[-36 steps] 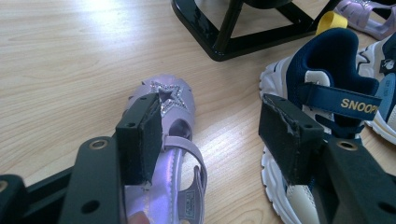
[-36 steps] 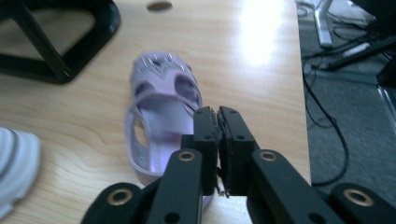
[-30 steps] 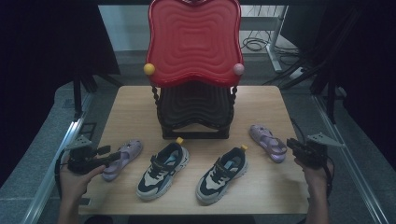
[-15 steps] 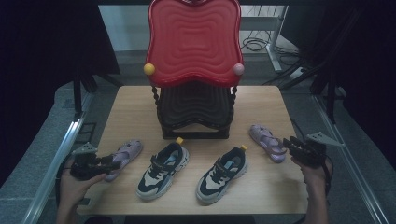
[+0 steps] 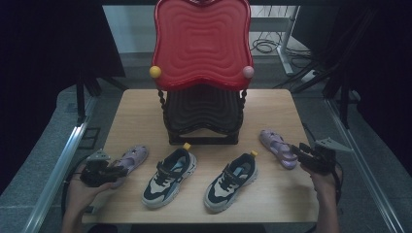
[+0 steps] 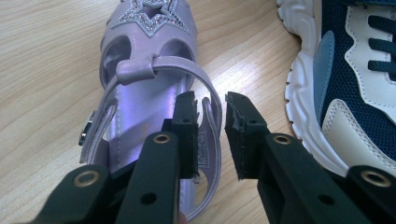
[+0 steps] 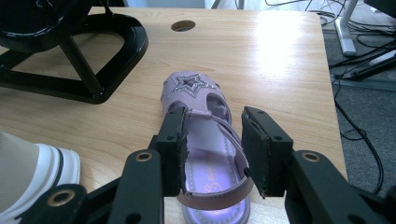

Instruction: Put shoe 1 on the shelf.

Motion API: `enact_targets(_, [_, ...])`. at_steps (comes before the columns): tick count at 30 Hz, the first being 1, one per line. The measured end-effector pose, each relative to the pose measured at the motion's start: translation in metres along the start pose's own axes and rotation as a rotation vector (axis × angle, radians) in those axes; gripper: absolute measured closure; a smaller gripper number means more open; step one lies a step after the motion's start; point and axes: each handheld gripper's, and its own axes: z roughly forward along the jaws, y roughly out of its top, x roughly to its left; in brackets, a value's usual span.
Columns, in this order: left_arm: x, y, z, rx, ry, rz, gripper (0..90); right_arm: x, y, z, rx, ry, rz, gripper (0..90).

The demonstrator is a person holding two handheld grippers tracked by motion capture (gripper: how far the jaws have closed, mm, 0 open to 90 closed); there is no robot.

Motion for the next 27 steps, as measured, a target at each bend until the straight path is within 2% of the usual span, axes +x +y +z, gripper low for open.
enact_targets(8, [0.002, 0.000, 0.002, 0.014, -0.012, -0.001, 84.2, 0.004, -0.003, 0.007, 0.036, 0.005, -0.023, 59.4])
enact_targets(15, [0.004, 0.000, 0.001, 0.007, -0.017, -0.010, 85.2, 0.003, -0.002, 0.010, 0.048, 0.023, -0.029, 58.5])
enact_targets(27, [0.003, 0.001, 0.002, 0.004, -0.020, -0.019, 85.3, 0.006, -0.005, 0.025, 0.113, 0.071, -0.068, 54.5])
